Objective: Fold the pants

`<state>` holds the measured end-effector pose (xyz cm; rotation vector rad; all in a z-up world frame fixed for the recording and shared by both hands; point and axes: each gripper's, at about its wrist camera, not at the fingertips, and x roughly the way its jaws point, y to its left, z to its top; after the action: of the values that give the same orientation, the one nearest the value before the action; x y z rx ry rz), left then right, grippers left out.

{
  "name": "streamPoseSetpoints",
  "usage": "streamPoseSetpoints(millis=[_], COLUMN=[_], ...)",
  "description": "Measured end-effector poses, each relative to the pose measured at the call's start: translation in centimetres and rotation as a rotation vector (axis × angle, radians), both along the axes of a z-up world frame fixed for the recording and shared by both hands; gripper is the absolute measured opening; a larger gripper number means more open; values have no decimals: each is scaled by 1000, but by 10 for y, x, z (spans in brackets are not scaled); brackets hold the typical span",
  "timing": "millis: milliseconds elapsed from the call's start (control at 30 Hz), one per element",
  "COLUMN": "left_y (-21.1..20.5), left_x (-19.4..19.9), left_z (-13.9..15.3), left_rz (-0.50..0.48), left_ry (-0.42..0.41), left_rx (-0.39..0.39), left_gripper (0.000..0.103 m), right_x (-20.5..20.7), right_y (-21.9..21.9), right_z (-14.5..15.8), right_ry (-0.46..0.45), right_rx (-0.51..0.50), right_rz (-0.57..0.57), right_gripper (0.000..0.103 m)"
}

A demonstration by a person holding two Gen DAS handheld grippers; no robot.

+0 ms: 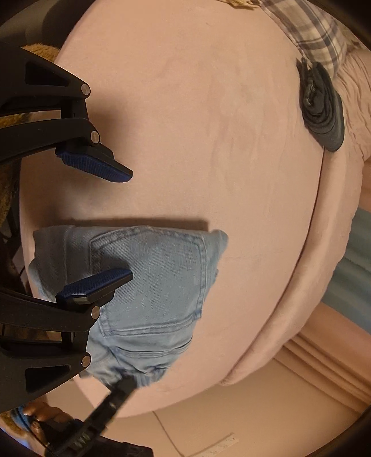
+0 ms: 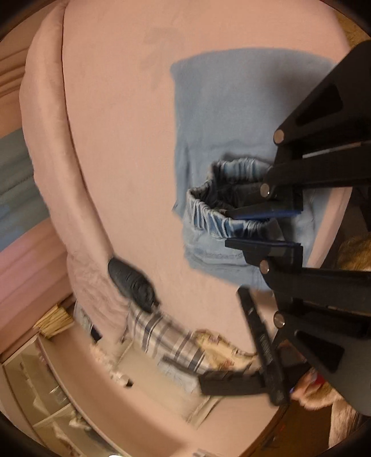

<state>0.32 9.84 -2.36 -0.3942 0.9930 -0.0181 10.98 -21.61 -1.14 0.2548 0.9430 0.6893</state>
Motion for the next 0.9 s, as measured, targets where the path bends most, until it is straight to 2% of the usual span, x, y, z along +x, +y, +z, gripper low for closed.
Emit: streamPoseSetpoints(millis=[100, 200, 267, 333, 400, 467, 600, 733, 800, 867, 900], left_y=[-4, -8, -6, -6, -4, -1, 6, 5, 7, 10, 12], left_x=[3, 4, 4, 4, 5, 4, 3, 0, 0, -2, -4], left_z=[-9, -13, -15, -20, -26, -30, -32, -30, -29, -25, -21], left_rz=[-15, -27, -24, -18, -12, -1, -1, -11, -12, -11, -10], left_ry=[6, 4, 1, 2, 8, 9, 12, 1, 3, 7, 3], left_rx=[36, 87, 105, 109, 97, 67, 21, 28, 24, 0, -21], left_gripper=[61, 61, 61, 61, 61, 61, 61, 61, 61, 61, 61], right_x=[-1, 3, 4, 6, 8, 10, 20, 30, 34, 32, 30], right_y=[-2, -8, -12, -15, -24, -37, -45, -27, -14, -9, -10], right_z=[-27, -42, -41, -36, -34, -37, -55, -69, -82, -78, -74], right_ry=[61, 81, 79, 77, 93, 138, 286, 336, 365, 317, 311], right_rx=[-38, -58, -66, -104, -127, -71, 62, 159, 175, 137, 149], right_rz=[-19, -29, -35, -56, -91, -92, -81, -8, -6, -22, -17], right_gripper=[12, 16, 26, 54, 62, 62, 62, 62, 54, 39, 32])
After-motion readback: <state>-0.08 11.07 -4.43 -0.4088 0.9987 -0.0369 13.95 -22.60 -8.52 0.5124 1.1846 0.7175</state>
